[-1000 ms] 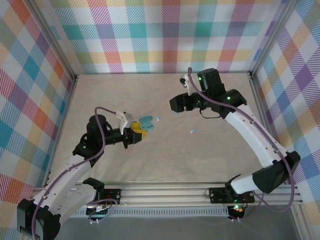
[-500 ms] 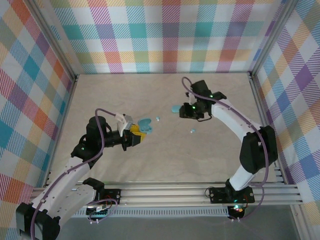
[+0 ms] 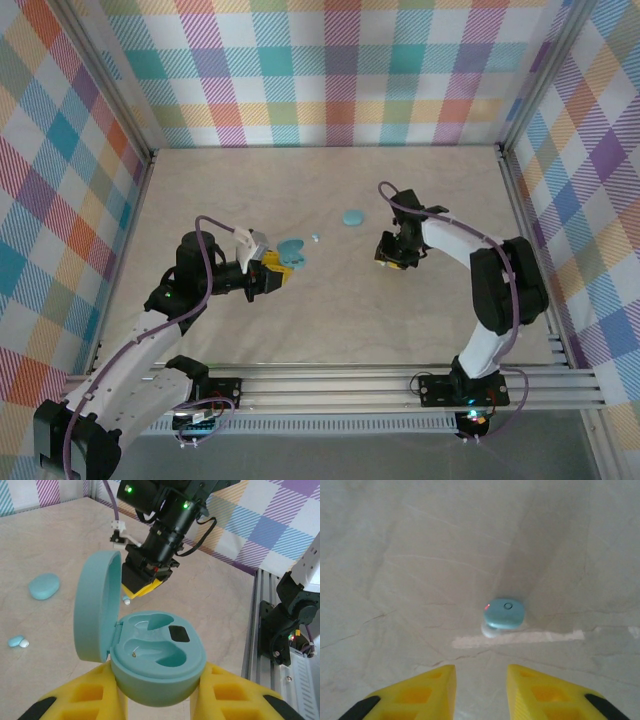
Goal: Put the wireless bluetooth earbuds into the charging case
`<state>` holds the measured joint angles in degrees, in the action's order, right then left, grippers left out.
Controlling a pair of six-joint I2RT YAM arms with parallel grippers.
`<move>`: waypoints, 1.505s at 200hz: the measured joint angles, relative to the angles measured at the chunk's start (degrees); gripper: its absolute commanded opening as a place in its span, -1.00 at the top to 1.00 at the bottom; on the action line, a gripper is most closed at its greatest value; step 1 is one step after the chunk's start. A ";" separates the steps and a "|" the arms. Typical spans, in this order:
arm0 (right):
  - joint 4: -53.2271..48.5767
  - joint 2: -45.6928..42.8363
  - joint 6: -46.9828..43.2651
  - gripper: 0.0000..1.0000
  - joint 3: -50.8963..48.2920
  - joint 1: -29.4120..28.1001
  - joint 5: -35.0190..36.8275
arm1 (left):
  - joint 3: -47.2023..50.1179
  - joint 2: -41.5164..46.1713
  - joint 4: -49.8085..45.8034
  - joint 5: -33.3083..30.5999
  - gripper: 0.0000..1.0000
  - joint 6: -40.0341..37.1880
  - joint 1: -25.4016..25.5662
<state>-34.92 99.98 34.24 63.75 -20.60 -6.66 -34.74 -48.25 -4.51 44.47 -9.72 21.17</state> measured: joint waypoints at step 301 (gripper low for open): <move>-6.93 8.00 -11.37 0.27 10.40 -5.42 14.29 | 0.00 1.29 -2.93 -0.17 0.60 -1.92 -0.07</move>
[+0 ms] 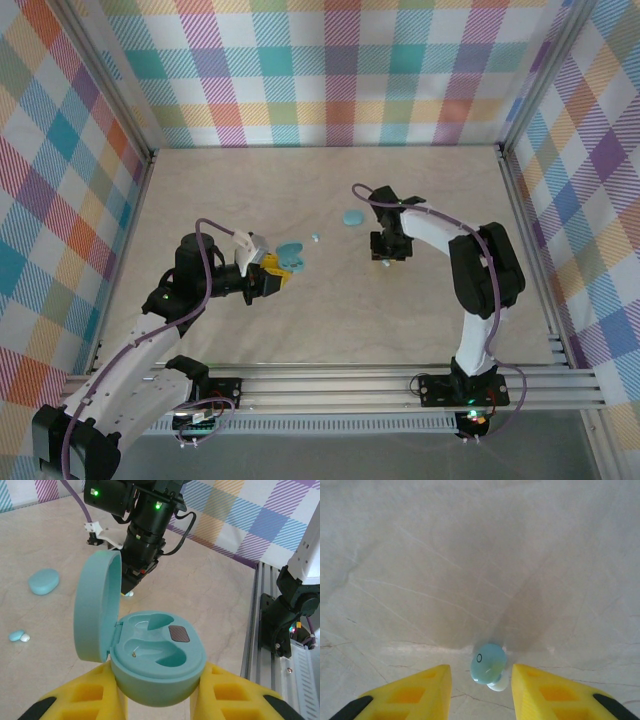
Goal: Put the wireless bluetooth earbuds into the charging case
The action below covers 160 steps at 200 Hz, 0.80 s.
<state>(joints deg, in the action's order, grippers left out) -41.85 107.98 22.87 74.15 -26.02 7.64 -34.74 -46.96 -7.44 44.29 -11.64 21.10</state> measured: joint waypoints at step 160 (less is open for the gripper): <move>-2.84 4.02 -1.36 0.46 2.32 -1.07 3.91 | -0.02 0.00 -0.44 0.02 0.68 -0.39 -0.04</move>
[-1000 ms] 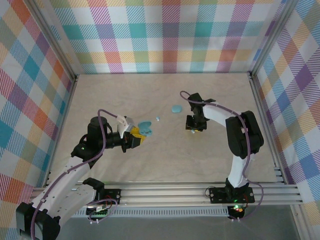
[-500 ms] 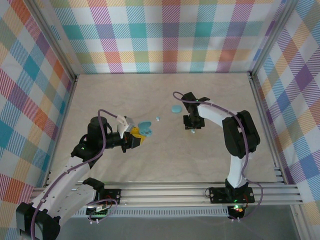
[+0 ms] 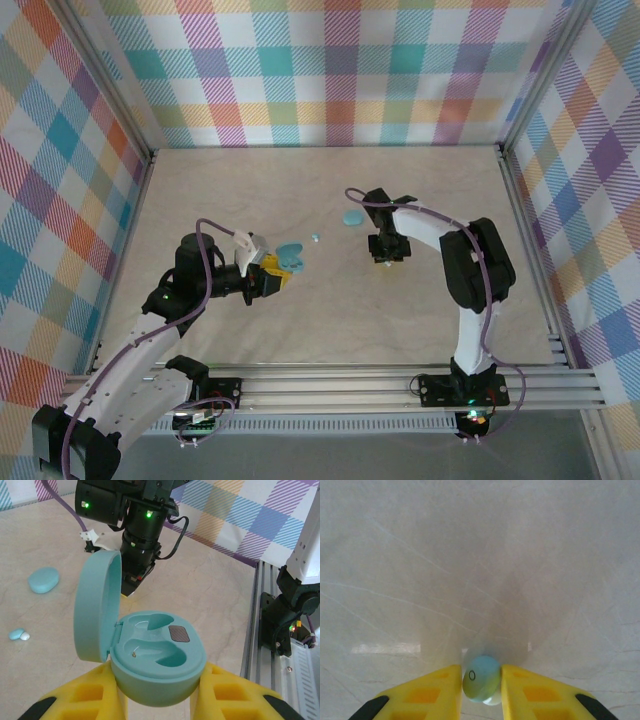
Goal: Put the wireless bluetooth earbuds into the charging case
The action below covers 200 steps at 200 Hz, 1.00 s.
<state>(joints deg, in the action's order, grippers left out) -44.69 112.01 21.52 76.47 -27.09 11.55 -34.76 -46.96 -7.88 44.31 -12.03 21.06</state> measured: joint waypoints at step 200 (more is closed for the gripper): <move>5.20 -23.43 -1.01 0.86 -4.55 -1.22 -24.13 | -1.29 -1.92 0.52 0.39 0.69 -0.42 0.00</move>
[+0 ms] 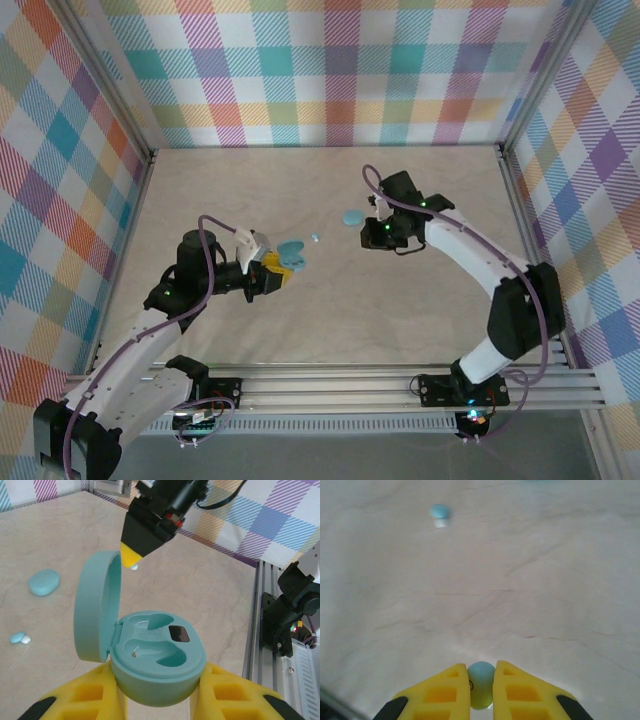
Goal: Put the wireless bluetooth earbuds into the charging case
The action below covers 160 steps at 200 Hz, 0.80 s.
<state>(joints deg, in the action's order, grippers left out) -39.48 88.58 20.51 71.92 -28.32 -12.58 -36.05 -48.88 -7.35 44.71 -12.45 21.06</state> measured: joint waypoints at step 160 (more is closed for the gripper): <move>13.40 -8.50 -1.95 0.83 4.26 -14.14 -21.44 | -0.50 -0.24 3.43 4.31 0.70 -0.87 0.00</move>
<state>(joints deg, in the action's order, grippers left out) -26.09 80.07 18.57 76.18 -42.46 -34.02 -36.56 -49.12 -3.92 49.01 -13.32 21.06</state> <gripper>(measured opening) 0.129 0.293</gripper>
